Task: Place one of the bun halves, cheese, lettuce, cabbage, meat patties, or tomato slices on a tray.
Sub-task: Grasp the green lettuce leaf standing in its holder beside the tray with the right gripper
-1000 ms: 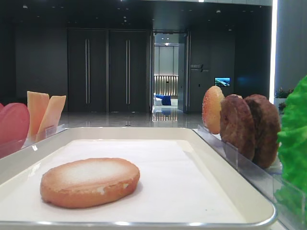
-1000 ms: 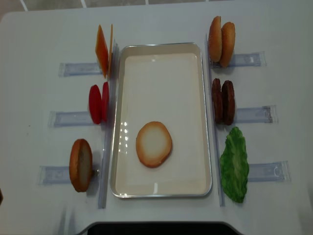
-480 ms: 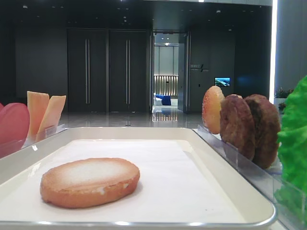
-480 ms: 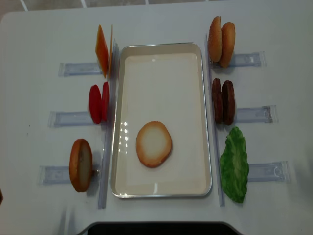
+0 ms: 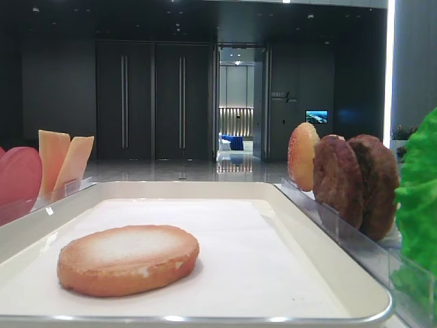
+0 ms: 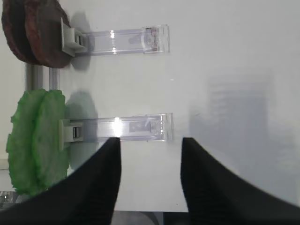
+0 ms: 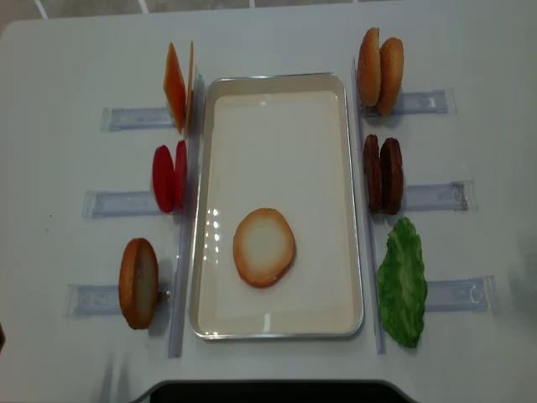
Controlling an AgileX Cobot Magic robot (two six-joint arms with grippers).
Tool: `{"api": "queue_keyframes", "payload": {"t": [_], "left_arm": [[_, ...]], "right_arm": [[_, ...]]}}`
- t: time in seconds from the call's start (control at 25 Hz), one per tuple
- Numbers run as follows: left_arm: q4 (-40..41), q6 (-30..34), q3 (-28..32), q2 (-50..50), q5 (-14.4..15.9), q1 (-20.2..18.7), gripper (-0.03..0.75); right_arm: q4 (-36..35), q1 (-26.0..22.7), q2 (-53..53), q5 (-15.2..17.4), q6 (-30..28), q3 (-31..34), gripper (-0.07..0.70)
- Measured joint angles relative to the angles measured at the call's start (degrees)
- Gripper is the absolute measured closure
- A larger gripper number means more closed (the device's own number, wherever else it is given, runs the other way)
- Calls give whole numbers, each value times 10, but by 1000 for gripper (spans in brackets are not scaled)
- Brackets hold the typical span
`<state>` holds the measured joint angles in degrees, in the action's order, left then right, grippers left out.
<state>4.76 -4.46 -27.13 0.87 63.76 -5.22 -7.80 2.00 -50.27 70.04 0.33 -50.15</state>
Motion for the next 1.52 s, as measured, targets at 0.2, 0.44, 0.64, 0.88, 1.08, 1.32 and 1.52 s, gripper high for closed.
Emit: {"api": "queue_keyframes", "payload": {"t": [0.2, 0.44, 0.64, 0.88, 1.08, 1.32, 1.52], "left_arm": [[0, 0, 0, 0, 0, 0, 558], [0, 0, 0, 0, 0, 0, 558], [0, 0, 0, 0, 0, 0, 558], [0, 0, 0, 0, 0, 0, 558], [0, 0, 0, 0, 0, 0, 558], [0, 0, 0, 0, 0, 0, 558], [0, 0, 0, 0, 0, 0, 558]], "right_arm": [[8, 0, 0, 0, -3, 0, 338], [22, 0, -27, 0, -12, 0, 338], [9, 0, -47, 0, -14, 0, 338], [-22, 2, -47, 0, -17, 0, 338], [-35, 50, -47, 0, -8, 0, 330], [-37, 151, -47, 0, 65, 0, 242], [-36, 248, -47, 0, 152, 0, 217]]}}
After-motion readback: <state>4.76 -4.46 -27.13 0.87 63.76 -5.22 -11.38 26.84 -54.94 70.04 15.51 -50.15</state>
